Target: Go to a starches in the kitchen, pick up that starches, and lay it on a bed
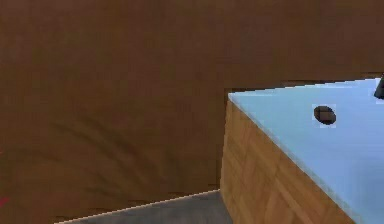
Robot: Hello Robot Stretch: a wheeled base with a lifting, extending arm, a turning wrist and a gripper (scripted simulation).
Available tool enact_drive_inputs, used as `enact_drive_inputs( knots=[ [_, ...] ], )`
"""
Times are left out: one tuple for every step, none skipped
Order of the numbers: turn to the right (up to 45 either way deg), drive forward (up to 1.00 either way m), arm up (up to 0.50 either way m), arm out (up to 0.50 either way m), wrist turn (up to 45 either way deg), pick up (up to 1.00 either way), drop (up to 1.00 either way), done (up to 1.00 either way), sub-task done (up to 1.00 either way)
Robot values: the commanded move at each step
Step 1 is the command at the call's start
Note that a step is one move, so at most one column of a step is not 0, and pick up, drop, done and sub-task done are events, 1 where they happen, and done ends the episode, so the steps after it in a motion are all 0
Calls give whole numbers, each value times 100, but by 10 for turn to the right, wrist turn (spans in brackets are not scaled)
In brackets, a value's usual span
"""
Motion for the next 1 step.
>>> enact_drive_inputs(
  knots=[
    [0,80,0,0,0,0,0,0,0]
  ],
)
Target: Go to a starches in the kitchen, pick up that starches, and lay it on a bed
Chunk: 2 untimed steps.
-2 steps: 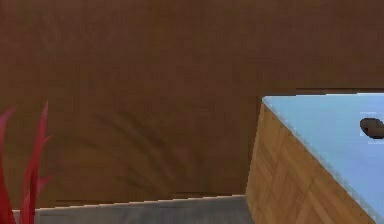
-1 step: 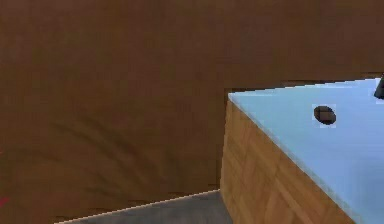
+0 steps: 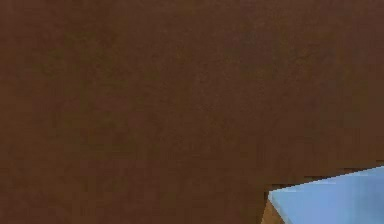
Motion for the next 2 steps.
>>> enact_drive_inputs(
  knots=[
    [-90,0,0,0,0,0,0,0,0],
    [0,0,50,0,0,0,0,0,0]
  ],
)
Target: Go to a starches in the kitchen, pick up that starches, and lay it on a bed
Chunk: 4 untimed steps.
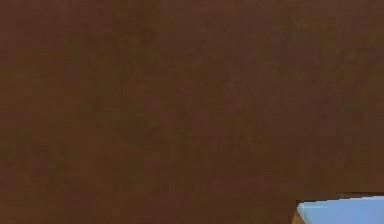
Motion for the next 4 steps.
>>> enact_drive_inputs(
  knots=[
    [0,0,38,0,0,0,0,0,0],
    [0,0,0,30,0,0,0,0,0],
    [0,0,0,0,450,0,0,0,0],
    [0,0,0,0,450,0,0,0,0]
  ],
)
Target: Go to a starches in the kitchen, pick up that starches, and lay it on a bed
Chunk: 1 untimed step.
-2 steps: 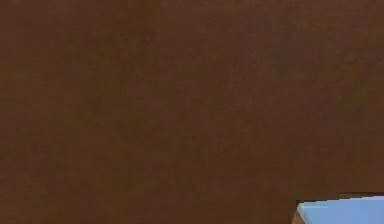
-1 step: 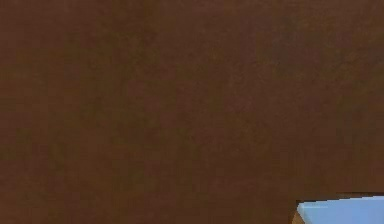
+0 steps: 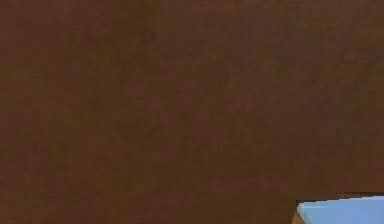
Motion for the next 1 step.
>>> enact_drive_inputs(
  knots=[
    [0,0,0,0,450,0,0,0,0]
  ],
)
